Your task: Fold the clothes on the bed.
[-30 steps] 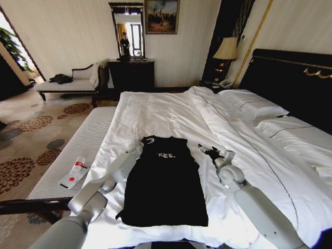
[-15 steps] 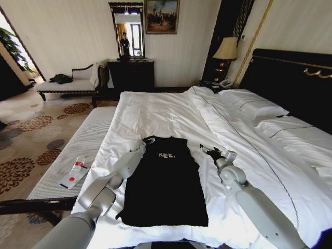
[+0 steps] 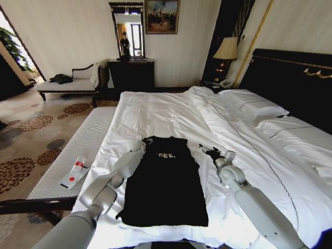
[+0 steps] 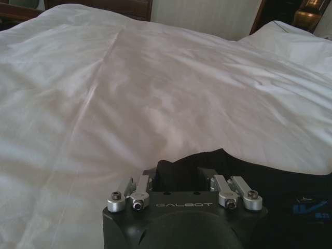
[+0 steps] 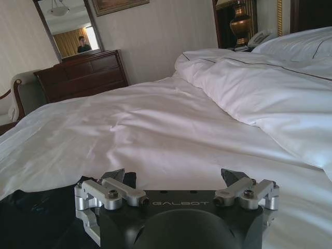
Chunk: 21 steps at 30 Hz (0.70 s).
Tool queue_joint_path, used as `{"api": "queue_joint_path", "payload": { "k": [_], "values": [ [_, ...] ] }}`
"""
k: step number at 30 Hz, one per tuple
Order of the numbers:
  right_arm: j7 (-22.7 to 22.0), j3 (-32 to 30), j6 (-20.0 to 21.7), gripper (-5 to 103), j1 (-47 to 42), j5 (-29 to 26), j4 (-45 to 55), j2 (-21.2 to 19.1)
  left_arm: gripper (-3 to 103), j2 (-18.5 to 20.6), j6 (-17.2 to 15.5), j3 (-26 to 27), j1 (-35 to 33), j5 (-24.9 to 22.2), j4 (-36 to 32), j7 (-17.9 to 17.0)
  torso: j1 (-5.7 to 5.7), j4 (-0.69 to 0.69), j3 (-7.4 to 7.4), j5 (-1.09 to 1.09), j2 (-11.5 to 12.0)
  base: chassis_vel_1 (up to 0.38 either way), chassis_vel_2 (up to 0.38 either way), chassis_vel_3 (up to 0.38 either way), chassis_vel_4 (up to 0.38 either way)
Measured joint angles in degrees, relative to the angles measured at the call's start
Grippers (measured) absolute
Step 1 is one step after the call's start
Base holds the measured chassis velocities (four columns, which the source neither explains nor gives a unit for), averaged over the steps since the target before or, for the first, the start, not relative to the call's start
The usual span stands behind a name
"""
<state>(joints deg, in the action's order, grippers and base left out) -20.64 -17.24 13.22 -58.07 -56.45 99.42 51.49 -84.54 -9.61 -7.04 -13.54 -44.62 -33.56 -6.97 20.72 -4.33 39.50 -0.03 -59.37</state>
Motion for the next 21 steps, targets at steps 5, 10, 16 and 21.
{"api": "queue_joint_path", "payload": {
  "k": [5, 10, 16, 21],
  "values": [
    [0.55, 1.11, 0.21, 100, 2.32, -2.83, -2.02, 0.43, 28, 0.13, 0.29, -0.62, 0.02, -0.56, -0.87, -0.91, 0.0, 0.0, 0.0, 0.0, 0.0, 0.0, 0.0, 0.0, 0.0],
    [1.48, 2.06, 1.91, 100, 6.2, -10.67, -5.58, 1.43, 12, 0.37, 0.6, -1.36, -0.09, -1.17, -2.05, -1.47, 0.0, -0.01, 0.0, 0.0, 0.0, 0.0, 0.0, 0.0, 0.0],
    [3.5, 1.26, 9.42, 100, 13.27, -29.38, -11.42, 2.96, 1, 1.18, 0.93, -2.39, -0.82, -2.77, -4.84, -2.69, 0.0, 0.02, 0.0, -0.01, 0.0, 0.0, 0.0, 0.0, 0.0],
    [7.11, 3.25, 11.73, 100, 18.36, -31.78, -17.58, 3.98, 0, 1.75, 1.29, -3.37, -1.27, -3.4, -5.82, -2.78, 0.0, -0.01, 0.01, 0.01, 0.0, 0.0, 0.0, 0.0, 0.0]
  ]
}}
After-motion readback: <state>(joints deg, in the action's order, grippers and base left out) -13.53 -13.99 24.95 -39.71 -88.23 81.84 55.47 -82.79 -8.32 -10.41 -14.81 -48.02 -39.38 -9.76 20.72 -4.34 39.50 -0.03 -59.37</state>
